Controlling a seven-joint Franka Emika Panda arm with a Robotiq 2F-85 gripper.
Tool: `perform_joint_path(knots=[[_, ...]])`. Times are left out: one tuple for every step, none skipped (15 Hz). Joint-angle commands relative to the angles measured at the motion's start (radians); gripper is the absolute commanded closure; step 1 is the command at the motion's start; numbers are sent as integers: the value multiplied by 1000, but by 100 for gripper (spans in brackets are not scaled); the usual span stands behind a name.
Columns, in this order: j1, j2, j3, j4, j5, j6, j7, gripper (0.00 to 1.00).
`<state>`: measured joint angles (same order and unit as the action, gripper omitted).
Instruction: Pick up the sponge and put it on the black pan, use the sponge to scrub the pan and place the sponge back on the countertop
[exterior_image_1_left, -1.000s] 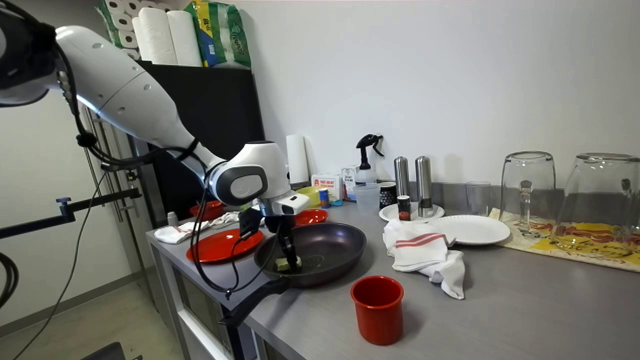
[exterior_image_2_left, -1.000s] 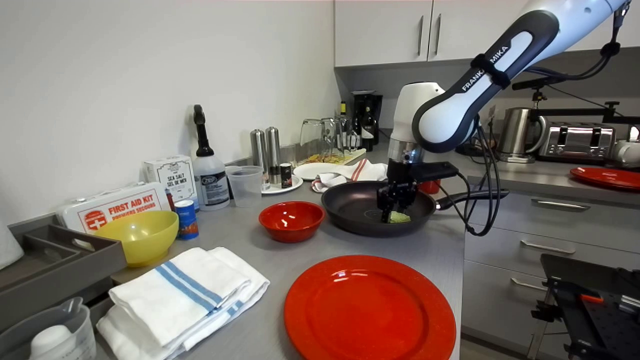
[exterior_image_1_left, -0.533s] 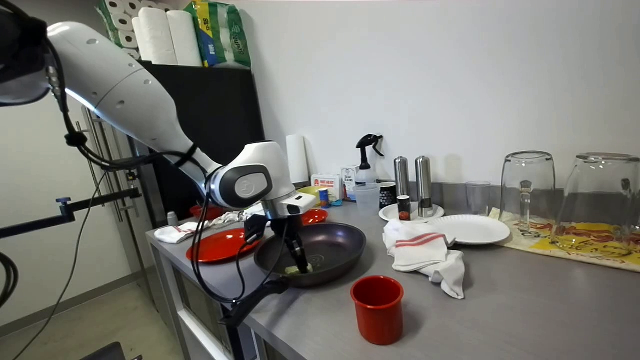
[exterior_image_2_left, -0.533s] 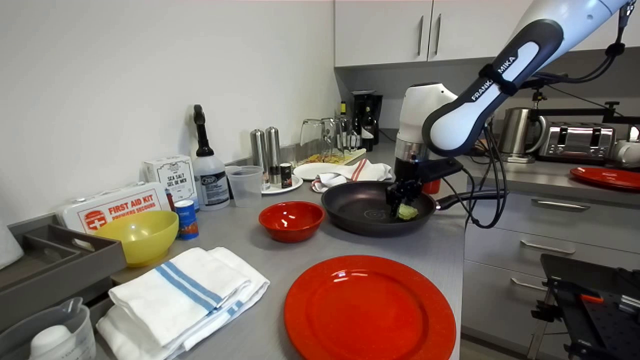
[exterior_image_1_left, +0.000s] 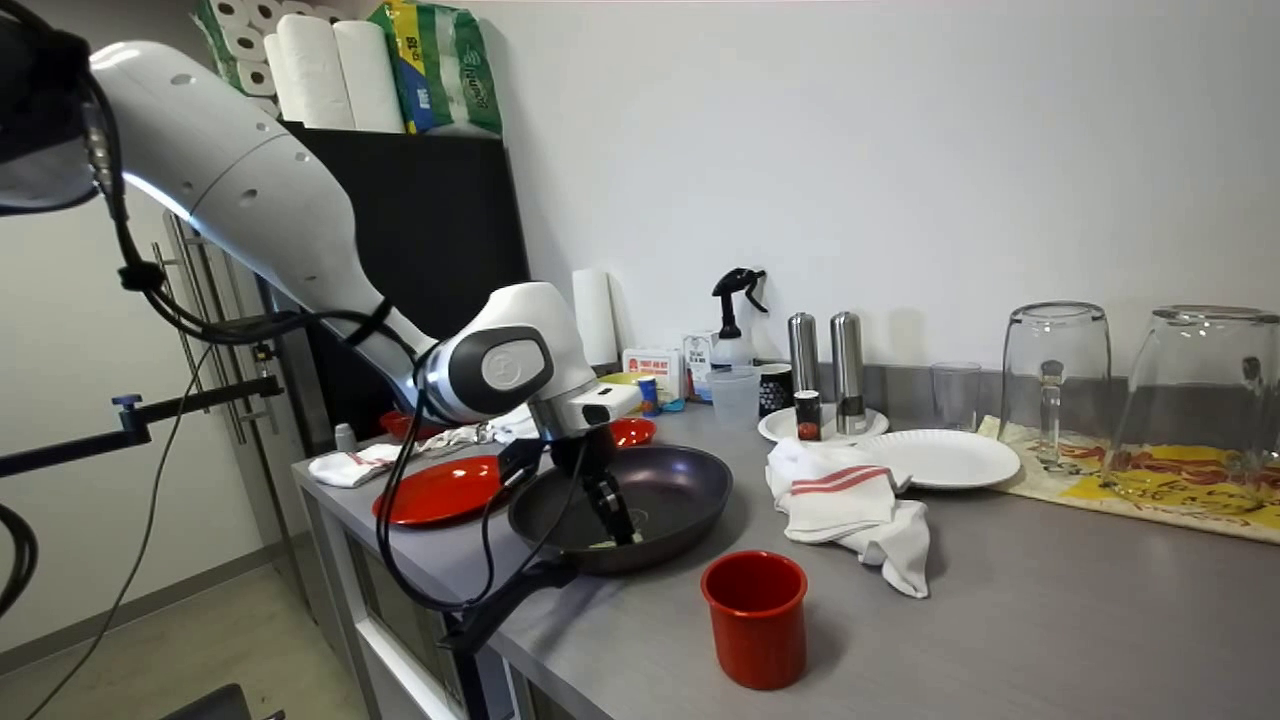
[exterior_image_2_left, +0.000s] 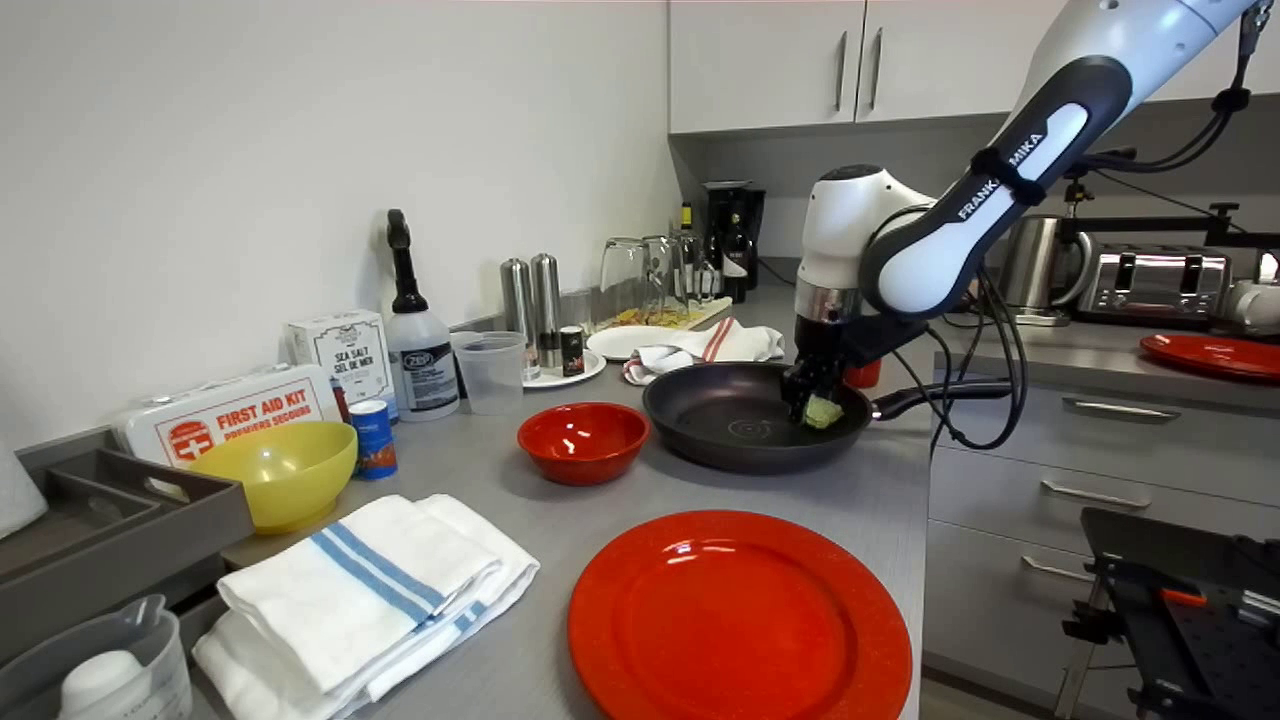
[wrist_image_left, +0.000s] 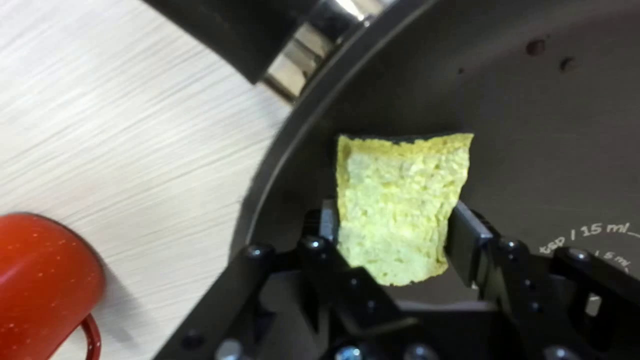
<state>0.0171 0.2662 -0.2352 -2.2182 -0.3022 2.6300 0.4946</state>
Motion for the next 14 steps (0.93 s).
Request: perform_joint_path(knots=[[12,46,-12,14,-32,6,36,72],[6,44,0,13,-6,-1,21,72],[-3,41,16,11,29,-11,-1,72],[-9,39,30,11,62,-21,-18,72],[-19,36,51,11,110,-29,-41,72],[-30,34,78,16,176,-41,-70,72],[-38,34,98,22,234,-48,-92,72],[-47,35,124,30,302,-60,-123,72],[-54,37,147,40,364,-71,-148,72],[-59,40,166,51,418,-81,-167,72],[-62,45,182,63,460,-88,-182,72],[-62,49,192,73,490,-94,-192,72],[-60,56,199,81,509,-94,-199,72],[-59,62,204,91,521,-94,-206,72]])
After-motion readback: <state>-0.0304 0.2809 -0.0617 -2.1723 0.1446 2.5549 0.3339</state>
